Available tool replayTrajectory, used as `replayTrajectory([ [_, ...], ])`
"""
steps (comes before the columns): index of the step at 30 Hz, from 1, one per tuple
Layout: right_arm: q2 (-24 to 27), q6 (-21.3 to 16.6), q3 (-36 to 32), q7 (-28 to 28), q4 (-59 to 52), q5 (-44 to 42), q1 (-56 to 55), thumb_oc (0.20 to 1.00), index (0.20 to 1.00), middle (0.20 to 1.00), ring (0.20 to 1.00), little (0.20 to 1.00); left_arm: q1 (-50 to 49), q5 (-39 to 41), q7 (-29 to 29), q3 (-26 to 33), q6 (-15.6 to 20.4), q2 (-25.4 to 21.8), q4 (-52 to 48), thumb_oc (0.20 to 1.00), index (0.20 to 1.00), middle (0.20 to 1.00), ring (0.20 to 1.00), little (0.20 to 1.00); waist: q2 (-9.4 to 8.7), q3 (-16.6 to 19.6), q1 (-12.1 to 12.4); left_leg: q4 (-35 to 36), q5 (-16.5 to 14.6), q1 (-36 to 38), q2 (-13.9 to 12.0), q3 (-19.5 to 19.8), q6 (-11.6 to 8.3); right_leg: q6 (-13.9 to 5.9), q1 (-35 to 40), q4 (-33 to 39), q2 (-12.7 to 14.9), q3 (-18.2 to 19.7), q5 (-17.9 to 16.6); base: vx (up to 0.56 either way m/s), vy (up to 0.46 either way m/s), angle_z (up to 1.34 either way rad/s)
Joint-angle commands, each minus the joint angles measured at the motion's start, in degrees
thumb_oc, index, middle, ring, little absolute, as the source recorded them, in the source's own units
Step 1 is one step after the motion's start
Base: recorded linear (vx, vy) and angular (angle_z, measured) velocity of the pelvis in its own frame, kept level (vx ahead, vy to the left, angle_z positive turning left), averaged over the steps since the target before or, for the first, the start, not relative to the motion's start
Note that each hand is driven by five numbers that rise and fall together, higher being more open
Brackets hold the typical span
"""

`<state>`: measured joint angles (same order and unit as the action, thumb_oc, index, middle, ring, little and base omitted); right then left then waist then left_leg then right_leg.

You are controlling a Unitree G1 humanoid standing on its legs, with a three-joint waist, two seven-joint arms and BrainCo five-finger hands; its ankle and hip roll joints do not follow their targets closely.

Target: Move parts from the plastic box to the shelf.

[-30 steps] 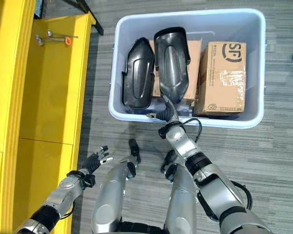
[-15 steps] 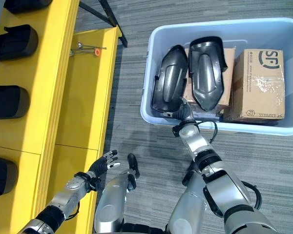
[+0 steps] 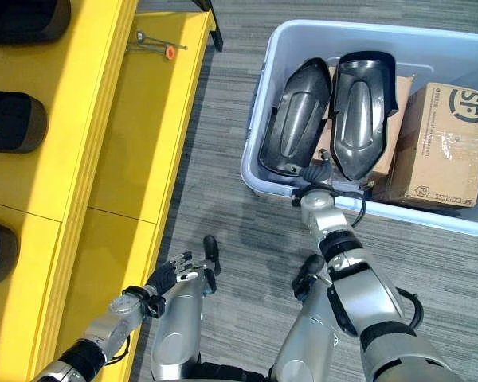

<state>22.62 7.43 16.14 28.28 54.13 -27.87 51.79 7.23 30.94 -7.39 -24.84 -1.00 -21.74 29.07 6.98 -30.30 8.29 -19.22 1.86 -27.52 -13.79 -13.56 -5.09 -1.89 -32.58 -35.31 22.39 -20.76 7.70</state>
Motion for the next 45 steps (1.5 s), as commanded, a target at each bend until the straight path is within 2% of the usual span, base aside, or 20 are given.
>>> replayTrajectory([
  [1,-1.7,0.1,-0.4,1.3,3.0,-5.1,-3.7,1.000,1.000,1.000,1.000,1.000,-2.3,1.2,1.1,-2.6,1.2,-1.4,-4.1,1.000,1.000,1.000,1.000,1.000,1.26,0.5,1.4,-0.8,-3.6,0.3,-1.6,-0.9,-0.73,-3.38,0.0,-1.1,-1.0,2.8,2.2,-0.01,0.023,0.03],
  [7,-0.7,-0.4,-1.2,4.2,5.0,-8.7,-0.9,1.000,1.000,1.000,1.000,1.000,-2.2,1.5,1.3,-3.5,0.9,-1.1,-4.3,1.000,1.000,1.000,1.000,1.000,1.59,0.5,2.1,-1.8,-3.4,-2.3,-1.9,-0.5,-1.03,-3.39,-1.9,-2.3,-0.8,2.5,2.4,0.01,0.030,0.04],
  [12,0.6,0.6,-1.4,5.9,7.5,-9.4,3.1,1.000,1.000,1.000,1.000,1.000,-1.4,2.1,1.7,-4.6,0.3,-1.1,-4.5,1.000,1.000,1.000,1.000,1.000,2.10,0.5,2.8,-3.4,-3.8,-5.1,-1.9,0.0,-1.12,-3.46,-4.1,-3.5,-0.3,2.5,2.4,0.04,0.065,0.06],
  [22,2.2,1.5,1.6,6.8,7.9,-1.9,6.5,1.000,1.000,1.000,1.000,1.000,-0.4,3.2,2.2,-5.0,-0.2,-0.9,-3.9,1.000,1.000,1.000,1.000,1.000,2.77,0.5,3.6,-5.4,-4.3,-9.3,-1.9,0.7,-1.07,-3.57,-7.8,-5.2,0.5,2.6,2.4,0.02,0.061,0.01],
  [26,3.4,0.5,2.8,8.5,7.5,6.2,7.4,1.000,1.000,1.000,1.000,1.000,-0.4,3.2,2.1,-5.1,-0.3,-1.0,-3.6,1.000,1.000,1.000,1.000,1.000,2.85,0.5,3.8,-6.0,-4.4,-10.9,-1.7,1.1,-0.98,-3.69,-8.9,-5.7,0.8,2.4,2.3,0.01,0.040,0.03],
  [36,4.1,5.0,5.4,11.4,6.7,10.1,7.6,1.000,1.000,1.000,1.000,1.000,0.0,3.2,2.0,-5.2,0.6,-0.8,-2.9,1.000,1.000,1.000,1.000,1.000,3.04,0.5,4.4,-7.1,-4.6,-14.0,-1.6,1.7,-0.66,-4.14,-10.9,-6.2,1.5,2.0,2.0,0.00,0.018,0.02],
  [37,4.6,6.7,6.4,11.4,7.5,10.5,8.4,1.000,1.000,1.000,1.000,1.000,0.3,3.2,1.8,-5.2,0.3,-0.8,-2.7,1.000,1.000,1.000,1.000,1.000,3.10,0.5,4.7,-7.5,-4.7,-14.8,-1.6,2.0,-0.64,-4.19,-11.4,-6.5,1.7,1.9,2.0,0.00,0.000,0.00],
  [39,4.8,7.1,6.8,12.0,8.0,10.2,9.1,1.000,1.000,1.000,1.000,1.000,0.3,3.3,1.7,-5.2,0.3,-0.7,-2.5,1.000,1.000,1.000,1.000,1.000,3.15,0.5,4.9,-7.8,-4.7,-15.3,-1.6,2.1,-0.68,-4.17,-11.7,-6.8,1.8,1.8,2.1,0.00,0.000,0.00],
  [45,5.9,8.6,8.9,14.0,9.6,16.9,13.2,1.000,1.000,1.000,1.000,1.000,0.4,3.5,1.5,-5.3,0.0,-0.9,-2.3,1.000,1.000,1.000,1.000,1.000,3.23,0.5,5.9,-8.9,-5.0,-17.5,-1.5,3.0,-0.67,-4.26,-13.1,-8.2,2.2,1.2,2.4,0.01,0.021,0.06],
])
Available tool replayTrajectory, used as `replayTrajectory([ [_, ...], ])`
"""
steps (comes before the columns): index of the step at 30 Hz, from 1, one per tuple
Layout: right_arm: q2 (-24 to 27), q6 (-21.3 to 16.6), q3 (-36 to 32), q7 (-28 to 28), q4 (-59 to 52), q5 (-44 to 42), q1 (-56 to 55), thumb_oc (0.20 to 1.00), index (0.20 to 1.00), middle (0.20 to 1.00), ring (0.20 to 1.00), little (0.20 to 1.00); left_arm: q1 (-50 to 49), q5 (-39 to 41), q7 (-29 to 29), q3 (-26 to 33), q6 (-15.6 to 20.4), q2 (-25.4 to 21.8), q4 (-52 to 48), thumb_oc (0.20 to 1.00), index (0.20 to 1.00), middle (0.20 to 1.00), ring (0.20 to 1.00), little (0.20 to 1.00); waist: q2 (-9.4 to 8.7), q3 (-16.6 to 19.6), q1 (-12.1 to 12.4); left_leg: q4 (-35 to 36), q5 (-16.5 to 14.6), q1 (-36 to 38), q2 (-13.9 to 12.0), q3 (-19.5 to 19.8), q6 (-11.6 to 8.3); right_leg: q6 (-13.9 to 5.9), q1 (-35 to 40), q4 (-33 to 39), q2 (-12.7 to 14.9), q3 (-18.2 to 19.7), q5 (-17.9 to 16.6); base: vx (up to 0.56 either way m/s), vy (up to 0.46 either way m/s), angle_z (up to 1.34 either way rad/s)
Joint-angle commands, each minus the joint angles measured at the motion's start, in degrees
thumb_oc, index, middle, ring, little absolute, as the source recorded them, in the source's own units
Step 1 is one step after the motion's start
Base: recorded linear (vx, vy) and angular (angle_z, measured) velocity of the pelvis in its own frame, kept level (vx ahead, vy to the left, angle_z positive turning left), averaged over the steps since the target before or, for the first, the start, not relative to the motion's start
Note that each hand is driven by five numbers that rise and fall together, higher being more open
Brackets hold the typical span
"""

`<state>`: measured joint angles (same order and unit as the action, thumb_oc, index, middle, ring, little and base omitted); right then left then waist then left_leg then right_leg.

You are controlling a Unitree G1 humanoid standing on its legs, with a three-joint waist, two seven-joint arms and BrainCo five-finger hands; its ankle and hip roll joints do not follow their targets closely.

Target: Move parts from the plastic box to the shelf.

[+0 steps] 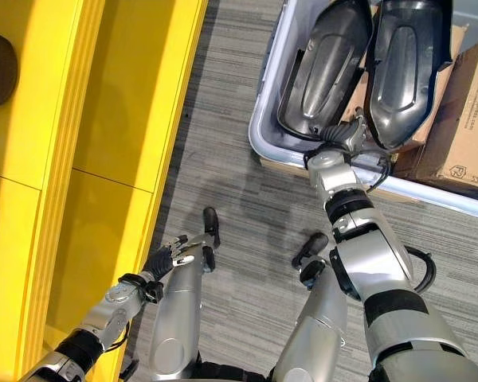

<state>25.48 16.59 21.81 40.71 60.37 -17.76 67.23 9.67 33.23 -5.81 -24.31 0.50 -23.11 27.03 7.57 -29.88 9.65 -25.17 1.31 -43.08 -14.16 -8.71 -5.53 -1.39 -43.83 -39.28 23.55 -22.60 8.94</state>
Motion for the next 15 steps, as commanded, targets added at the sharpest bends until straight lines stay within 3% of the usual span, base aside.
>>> replayTrajectory([
  [1,3.1,-0.4,3.5,1.7,3.4,7.4,-1.9,1.000,1.000,1.000,1.000,1.000,-2.0,1.4,0.0,-5.9,-1.3,0.5,-0.3,1.000,1.000,1.000,1.000,1.000,2.62,0.1,4.6,-3.0,-4.4,-2.1,-1.2,-1.8,-0.24,-4.78,-2.0,-4.3,1.1,3.0,1.2,0.00,0.033,0.06],
  [11,4.2,6.4,5.9,4.9,6.4,-0.1,1.3,1.000,1.000,1.000,1.000,1.000,-2.1,2.1,0.7,-6.4,-1.1,0.4,-1.2,1.000,1.000,1.000,1.000,1.000,3.23,0.1,6.4,-2.7,-3.4,-6.4,-0.3,-0.1,-0.35,-4.88,-4.8,-5.6,1.6,2.0,1.5,-0.01,0.040,0.03],
  [15,5.4,6.6,5.5,6.7,8.2,-7.3,2.5,1.000,1.000,1.000,1.000,1.000,-2.1,2.5,1.1,-7.0,-1.3,0.2,-1.9,1.000,1.000,1.000,1.000,1.000,3.44,0.1,6.9,-2.6,-3.1,-7.6,0.0,0.3,-0.47,-4.92,-5.5,-6.2,1.7,1.6,1.7,-0.01,0.031,0.09],
])
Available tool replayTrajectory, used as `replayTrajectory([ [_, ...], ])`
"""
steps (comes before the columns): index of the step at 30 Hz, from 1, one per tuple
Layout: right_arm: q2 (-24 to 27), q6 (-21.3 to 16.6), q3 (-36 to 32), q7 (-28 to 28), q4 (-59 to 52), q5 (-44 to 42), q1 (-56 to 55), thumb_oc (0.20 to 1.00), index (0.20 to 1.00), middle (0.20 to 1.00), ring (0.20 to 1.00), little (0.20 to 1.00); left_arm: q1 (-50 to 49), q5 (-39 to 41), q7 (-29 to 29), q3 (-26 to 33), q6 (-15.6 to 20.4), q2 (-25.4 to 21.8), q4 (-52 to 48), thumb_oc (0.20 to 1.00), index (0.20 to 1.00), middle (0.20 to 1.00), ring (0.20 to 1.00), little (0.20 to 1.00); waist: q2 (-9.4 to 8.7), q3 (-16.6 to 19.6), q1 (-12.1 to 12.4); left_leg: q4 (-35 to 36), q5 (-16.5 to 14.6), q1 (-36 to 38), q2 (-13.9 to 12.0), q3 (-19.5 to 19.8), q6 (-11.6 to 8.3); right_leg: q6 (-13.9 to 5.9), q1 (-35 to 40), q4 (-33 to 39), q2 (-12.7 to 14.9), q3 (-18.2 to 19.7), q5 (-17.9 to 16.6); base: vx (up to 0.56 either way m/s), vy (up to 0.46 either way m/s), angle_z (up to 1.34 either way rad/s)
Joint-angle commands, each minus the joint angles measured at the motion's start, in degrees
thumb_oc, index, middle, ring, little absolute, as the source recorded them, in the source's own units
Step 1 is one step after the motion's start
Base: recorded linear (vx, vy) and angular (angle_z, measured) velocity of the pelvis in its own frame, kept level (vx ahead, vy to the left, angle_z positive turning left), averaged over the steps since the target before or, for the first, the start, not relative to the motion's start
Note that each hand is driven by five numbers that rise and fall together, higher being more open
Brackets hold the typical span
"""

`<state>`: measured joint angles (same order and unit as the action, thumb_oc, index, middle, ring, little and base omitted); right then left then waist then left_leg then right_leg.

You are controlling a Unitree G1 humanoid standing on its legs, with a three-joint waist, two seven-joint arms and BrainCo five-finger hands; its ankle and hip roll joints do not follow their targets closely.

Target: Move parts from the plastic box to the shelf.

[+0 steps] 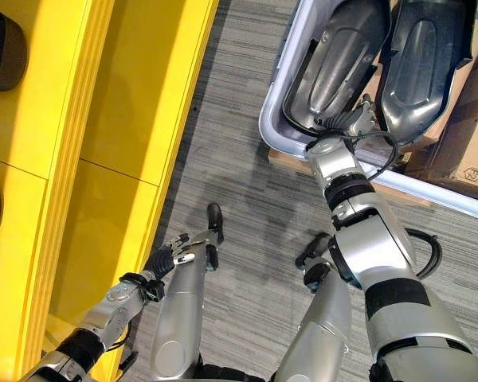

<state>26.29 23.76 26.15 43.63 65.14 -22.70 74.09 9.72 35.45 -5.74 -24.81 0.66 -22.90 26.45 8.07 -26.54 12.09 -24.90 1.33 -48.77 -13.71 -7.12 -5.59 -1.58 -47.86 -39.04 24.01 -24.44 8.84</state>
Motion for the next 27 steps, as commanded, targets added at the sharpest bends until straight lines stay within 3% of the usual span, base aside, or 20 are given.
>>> replayTrajectory([
  [1,4.7,-0.9,1.0,4.0,3.7,-3.6,-4.3,1.000,1.000,1.000,1.000,1.000,-2.2,0.3,1.0,-6.5,-1.4,-0.1,-1.4,1.000,1.000,1.000,1.000,1.000,2.96,-3.3,4.5,-2.8,-3.1,-2.1,-0.4,-1.2,-0.43,-4.71,-1.6,-6.4,1.2,3.4,1.9,-0.01,0.021,0.16],
  [6,4.9,-1.4,-0.5,5.4,5.2,-7.8,-3.9,1.000,1.000,1.000,1.000,1.000,-2.3,0.4,1.2,-7.0,-1.1,-0.2,-2.2,1.000,1.000,1.000,1.000,1.000,3.09,-3.3,5.0,-3.0,-3.0,-3.3,0.0,-0.8,-0.47,-4.75,-2.1,-6.4,1.2,3.0,1.9,0.00,0.008,0.04],
  [7,5.0,-1.0,-0.6,5.7,5.4,-8.1,-4.0,0.476,0.476,0.476,0.476,0.476,-2.3,0.5,1.3,-7.1,-1.0,-0.4,-2.4,1.000,1.000,1.000,1.000,1.000,3.17,-3.3,5.1,-2.9,-3.0,-3.4,0.1,-0.8,-0.46,-4.78,-2.2,-6.3,1.2,2.9,1.9,0.00,0.015,0.05],
  [8,5.1,0.0,-0.4,5.7,5.6,-7.7,-3.6,0.200,0.200,0.200,0.200,0.200,-2.2,0.6,1.5,-7.2,-1.0,-0.3,-2.6,1.000,1.000,1.000,1.000,1.000,3.23,-3.3,5.2,-2.9,-3.0,-3.5,0.2,-0.7,-0.50,-4.81,-2.2,-6.2,1.2,2.9,1.9,0.00,0.026,0.07],
  [18,6.6,3.3,-1.0,5.9,8.8,-2.5,-7.7,0.200,0.200,0.200,0.200,0.200,-1.6,1.2,2.1,-7.5,0.7,0.6,-2.0,1.000,1.000,1.000,1.000,1.000,4.02,-3.3,5.0,-4.3,-3.2,-7.6,0.8,0.0,-0.50,-5.16,-5.9,-6.8,1.7,3.2,1.6,0.00,0.011,0.06],
  [25,6.4,-1.1,-2.2,8.7,9.3,0.2,-10.1,0.200,0.200,0.200,0.200,0.200,-0.5,0.3,2.8,-7.6,0.9,1.4,-0.8,1.000,1.000,1.000,1.000,1.000,4.41,-3.3,4.6,-5.4,-3.4,-11.0,1.2,0.6,-0.46,-5.42,-9.3,-7.6,2.0,3.8,1.2,-0.01,-0.025,0.00],
  [27,6.5,-3.9,-2.7,10.7,8.8,0.7,-11.1,0.200,0.200,0.200,0.200,0.200,-0.2,-0.4,2.8,-7.7,1.6,1.9,0.2,1.000,1.000,1.000,1.000,1.000,4.51,-3.3,4.3,-6.2,-3.6,-12.5,1.3,0.9,-0.48,-5.50,-10.9,-7.7,2.0,4.3,0.9,-0.02,-0.053,0.04],
])
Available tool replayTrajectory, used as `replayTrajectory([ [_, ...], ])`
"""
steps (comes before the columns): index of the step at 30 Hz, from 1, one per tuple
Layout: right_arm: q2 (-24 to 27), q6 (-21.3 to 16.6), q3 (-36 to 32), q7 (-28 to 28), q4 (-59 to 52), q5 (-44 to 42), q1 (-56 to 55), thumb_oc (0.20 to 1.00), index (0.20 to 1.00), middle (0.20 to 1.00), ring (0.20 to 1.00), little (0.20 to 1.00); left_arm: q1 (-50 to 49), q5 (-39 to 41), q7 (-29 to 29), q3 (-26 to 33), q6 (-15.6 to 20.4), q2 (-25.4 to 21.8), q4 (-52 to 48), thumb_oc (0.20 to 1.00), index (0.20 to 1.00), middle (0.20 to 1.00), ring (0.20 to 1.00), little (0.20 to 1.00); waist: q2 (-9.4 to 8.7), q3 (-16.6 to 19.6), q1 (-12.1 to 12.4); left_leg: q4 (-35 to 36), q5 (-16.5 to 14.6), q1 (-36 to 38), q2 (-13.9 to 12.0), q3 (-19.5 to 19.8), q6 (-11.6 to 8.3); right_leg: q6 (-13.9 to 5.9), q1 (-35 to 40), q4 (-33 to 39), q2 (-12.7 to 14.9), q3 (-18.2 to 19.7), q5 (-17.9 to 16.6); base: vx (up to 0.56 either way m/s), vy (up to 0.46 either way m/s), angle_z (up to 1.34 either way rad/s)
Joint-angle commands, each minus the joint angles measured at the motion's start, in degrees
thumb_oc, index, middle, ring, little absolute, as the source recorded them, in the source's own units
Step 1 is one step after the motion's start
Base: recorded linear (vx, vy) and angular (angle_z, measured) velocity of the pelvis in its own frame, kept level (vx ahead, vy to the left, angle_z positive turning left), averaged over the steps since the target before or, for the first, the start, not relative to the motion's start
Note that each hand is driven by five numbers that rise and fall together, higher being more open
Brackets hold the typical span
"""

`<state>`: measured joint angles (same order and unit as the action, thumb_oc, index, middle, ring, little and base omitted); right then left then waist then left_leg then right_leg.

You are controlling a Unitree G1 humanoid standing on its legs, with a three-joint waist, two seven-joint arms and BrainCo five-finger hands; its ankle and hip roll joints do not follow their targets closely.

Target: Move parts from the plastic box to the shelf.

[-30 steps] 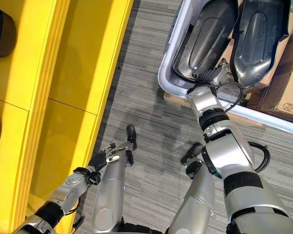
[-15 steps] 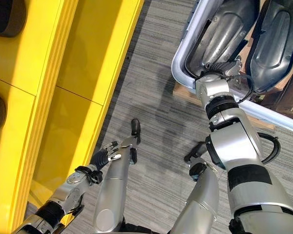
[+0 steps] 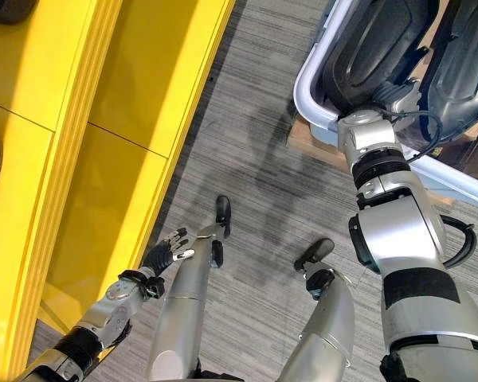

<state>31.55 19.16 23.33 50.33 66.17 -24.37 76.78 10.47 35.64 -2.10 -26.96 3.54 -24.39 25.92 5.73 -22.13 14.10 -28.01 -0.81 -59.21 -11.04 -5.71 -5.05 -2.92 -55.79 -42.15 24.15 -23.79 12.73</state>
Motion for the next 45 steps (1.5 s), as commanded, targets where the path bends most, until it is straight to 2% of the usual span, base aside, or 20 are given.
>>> replayTrajectory([
  [1,1.2,-0.5,-0.3,4.1,7.5,2.8,-14.3,0.200,0.200,0.200,0.200,0.200,-0.9,-0.7,-1.0,-5.6,-0.9,3.6,1.2,1.000,1.000,1.000,1.000,1.000,6.86,-7.7,2.1,-3.5,-1.5,-2.6,-1.4,-0.4,-1.09,-4.20,-3.6,-4.7,1.8,4.0,-3.0,-0.03,-0.047,0.00],
  [3,0.8,-3.6,-1.1,5.1,6.6,5.6,-16.3,0.200,0.200,0.200,0.200,0.200,-0.4,-1.3,-1.0,-5.4,-0.5,4.5,2.0,1.000,1.000,1.000,1.000,1.000,6.69,-7.7,1.3,-3.4,-1.7,-2.5,-1.6,-0.5,-1.29,-4.35,-3.9,-4.2,1.3,4.7,-3.3,-0.04,-0.047,-0.12],
  [5,0.5,-4.8,-1.3,6.1,6.1,6.2,-17.0,0.200,0.200,0.200,0.200,0.200,-0.5,-1.4,-1.5,-5.3,0.1,4.8,3.0,1.000,1.000,1.000,1.000,1.000,6.63,-7.7,1.0,-3.0,-1.6,-1.8,-1.7,-0.8,-1.36,-4.35,-3.5,-3.8,1.2,4.9,-3.4,-0.03,-0.037,0.13],
  [8,0.5,-6.5,-1.2,8.9,4.5,12.0,-17.8,0.200,0.200,0.200,0.200,0.200,-0.8,-1.8,-2.5,-4.8,0.9,4.8,4.6,1.000,1.000,1.000,1.000,1.000,6.32,-7.7,0.4,-1.7,-1.4,0.7,-1.8,-1.4,-1.40,-4.42,-1.3,-2.2,0.7,5.0,-4.0,-0.04,-0.060,-0.16],
  [10,0.6,-8.0,-1.2,10.0,4.0,11.3,-17.9,0.200,0.200,0.200,0.200,0.200,-1.0,-1.8,-3.1,-4.7,1.5,4.6,5.2,1.000,1.000,1.000,1.000,1.000,6.19,-7.7,0.2,-1.1,-1.4,2.1,-2.0,-1.7,-1.42,-4.46,-0.2,-1.4,0.6,5.0,-4.3,-0.03,-0.075,0.19],
  [11,0.8,-10.8,-1.8,9.6,3.2,10.2,-18.3,0.200,0.200,0.200,0.200,0.200,-1.6,-1.0,-4.3,-4.2,2.2,4.3,5.7,1.000,1.000,1.000,1.000,1.000,5.90,-7.7,-0.2,-0.6,-1.5,4.2,-2.3,-2.3,-1.43,-4.47,1.4,-0.5,0.4,5.0,-4.6,-0.03,-0.073,0.08],
  [14,1.2,-13.8,-2.8,9.8,1.4,11.8,-18.9,0.200,0.200,0.200,0.200,0.200,-2.4,-1.5,-5.3,-2.8,2.1,3.7,6.6,1.000,1.000,1.000,1.000,1.000,5.07,-7.7,-0.8,0.1,-1.9,7.9,-3.3,-3.5,-1.60,-4.53,4.4,1.6,0.3,4.7,-5.2,-0.03,-0.092,-0.10],
  [17,2.2,-15.1,-2.9,9.8,-0.8,15.4,-18.1,0.200,0.200,0.200,0.200,0.200,-3.4,-2.2,-6.6,-1.3,0.9,2.8,6.8,1.000,1.000,1.000,1.000,1.000,4.30,-7.7,-1.3,0.9,-2.2,12.3,-4.2,-4.3,-1.74,-4.59,8.0,2.9,0.4,4.6,-5.4,-0.01,-0.080,-0.10],
  [22,3.7,-16.2,-4.0,7.9,-3.5,16.3,-17.6,0.200,0.200,0.200,0.200,0.200,-5.1,-3.2,-7.9,0.6,-0.7,1.4,6.1,1.000,1.000,1.000,1.000,1.000,3.46,-7.7,-1.6,2.3,-2.2,18.0,-4.7,-5.3,-1.75,-4.51,12.8,3.8,0.0,4.3,-5.0,0.01,-0.056,-0.04],
  [26,4.1,-19.7,-5.6,7.1,-5.5,18.0,-18.6,0.200,0.200,0.200,0.200,0.200,-6.8,-3.7,-10.5,1.8,-0.6,0.5,6.1,1.000,1.000,1.000,1.000,1.000,3.07,-7.7,-1.8,3.3,-2.4,23.0,-4.8,-6.4,-1.39,-4.57,17.3,4.4,0.1,3.8,-4.5,0.02,-0.056,-0.11],
  [36,5.2,-21.2,-7.1,7.1,-10.8,23.3,-19.1,0.200,0.200,0.200,0.200,0.200,-8.2,-6.0,-10.9,3.0,-1.9,-0.7,6.4,1.000,1.000,1.000,1.000,1.000,1.97,-7.7,-2.6,5.7,-2.4,32.4,-4.7,-8.4,-0.97,-4.93,25.9,7.1,-0.4,3.5,-4.3,0.01,-0.044,-0.08],
  [39,5.8,-23.0,-7.7,5.8,-11.7,24.4,-19.1,0.200,0.200,0.200,0.200,0.200,-8.4,-6.4,-11.2,3.4,-2.0,-0.9,7.1,1.000,1.000,1.000,1.000,1.000,1.52,-7.7,-2.8,6.5,-2.3,35.3,-4.4,-8.8,-0.83,-4.85,29.0,8.5,-0.9,3.1,-4.3,-0.03,-0.053,-0.05],
  [40,5.9,-23.4,-7.8,5.2,-12.2,24.4,-19.0,0.200,0.200,0.200,0.200,0.200,-8.3,-6.4,-11.1,3.4,-2.2,-1.0,7.1,1.000,1.000,1.000,1.000,1.000,1.45,-7.7,-2.8,7.3,-0.9,35.5,-4.5,-9.2,-0.21,-3.98,29.3,9.5,-1.2,2.5,-5.6,-0.07,-0.036,-0.09],
  [45,5.6,-25.2,-7.8,0.9,-17.0,24.5,-21.3,0.200,0.200,0.200,0.200,0.200,-9.4,-7.3,-10.8,3.9,-1.6,-0.8,8.6,1.000,1.000,1.000,1.000,1.000,0.34,-7.3,-3.7,9.8,-0.3,41.5,-4.3,-9.9,-0.35,-3.91,35.5,13.1,-2.2,2.3,-5.8,-0.01,-0.009,-0.09],
])
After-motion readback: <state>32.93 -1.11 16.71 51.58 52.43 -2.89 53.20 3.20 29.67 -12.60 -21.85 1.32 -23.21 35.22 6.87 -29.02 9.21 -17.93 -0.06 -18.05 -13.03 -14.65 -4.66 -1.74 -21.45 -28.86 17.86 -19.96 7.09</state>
